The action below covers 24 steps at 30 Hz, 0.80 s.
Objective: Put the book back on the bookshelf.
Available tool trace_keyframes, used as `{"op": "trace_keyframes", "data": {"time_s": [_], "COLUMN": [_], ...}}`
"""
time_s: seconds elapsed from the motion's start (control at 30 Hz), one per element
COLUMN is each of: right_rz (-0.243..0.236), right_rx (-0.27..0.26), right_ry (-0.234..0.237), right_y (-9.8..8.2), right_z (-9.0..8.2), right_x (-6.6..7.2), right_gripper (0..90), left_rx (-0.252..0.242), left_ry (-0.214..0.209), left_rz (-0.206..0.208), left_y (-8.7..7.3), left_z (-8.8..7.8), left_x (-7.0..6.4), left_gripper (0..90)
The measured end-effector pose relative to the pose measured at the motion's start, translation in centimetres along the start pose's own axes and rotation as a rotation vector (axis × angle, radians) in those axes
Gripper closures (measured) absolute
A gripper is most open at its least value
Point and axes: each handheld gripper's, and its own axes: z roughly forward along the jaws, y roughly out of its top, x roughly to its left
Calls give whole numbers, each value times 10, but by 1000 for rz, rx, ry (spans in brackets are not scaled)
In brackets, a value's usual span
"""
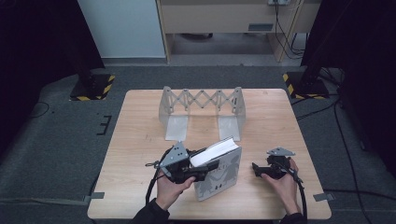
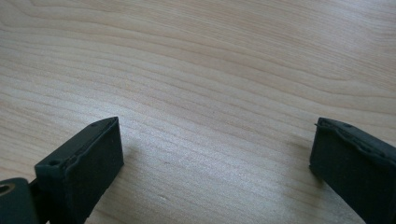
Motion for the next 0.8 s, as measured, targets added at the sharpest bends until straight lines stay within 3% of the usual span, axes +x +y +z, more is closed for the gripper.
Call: {"op": "trace_keyframes", "data": {"time_s": [0.23,0.3,0.33,0.8], "right_rz": [-4,-4,-2,-4], "right_rx": [3,3,1,3], "right_ry": [2,2,0,1], "right_y": [0,0,0,0], "right_z": [0,0,0,0], "right_x": [0,0,0,0], "right_gripper": [30,30,30,30], "left_rx": [2,19,48,153], "left_ry": [-3,4,29,39], "left_rz": [4,15,44,64], "left_y": [14,19,24,25], "left_z": [6,9,12,27], "left_x": [-1,-2,-3,0], "left_gripper": [403,403,403,368]}}
